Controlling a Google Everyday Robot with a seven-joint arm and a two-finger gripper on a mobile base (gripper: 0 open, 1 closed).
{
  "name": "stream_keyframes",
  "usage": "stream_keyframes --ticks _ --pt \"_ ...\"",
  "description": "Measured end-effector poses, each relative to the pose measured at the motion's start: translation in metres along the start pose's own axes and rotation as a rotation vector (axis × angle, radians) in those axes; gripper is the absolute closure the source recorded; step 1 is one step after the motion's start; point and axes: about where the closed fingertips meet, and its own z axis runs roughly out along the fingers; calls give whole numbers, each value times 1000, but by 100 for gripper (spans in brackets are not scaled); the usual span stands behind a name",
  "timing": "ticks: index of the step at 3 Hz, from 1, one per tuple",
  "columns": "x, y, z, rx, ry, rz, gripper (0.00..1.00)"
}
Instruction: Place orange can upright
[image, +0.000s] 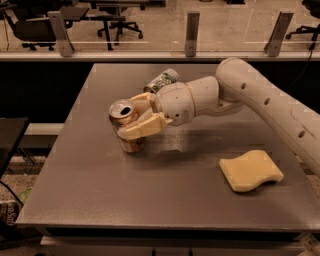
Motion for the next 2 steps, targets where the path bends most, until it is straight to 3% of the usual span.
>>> stream_keyframes --ticks 2 --pt "2 -1 1 -21 -26 12 6"
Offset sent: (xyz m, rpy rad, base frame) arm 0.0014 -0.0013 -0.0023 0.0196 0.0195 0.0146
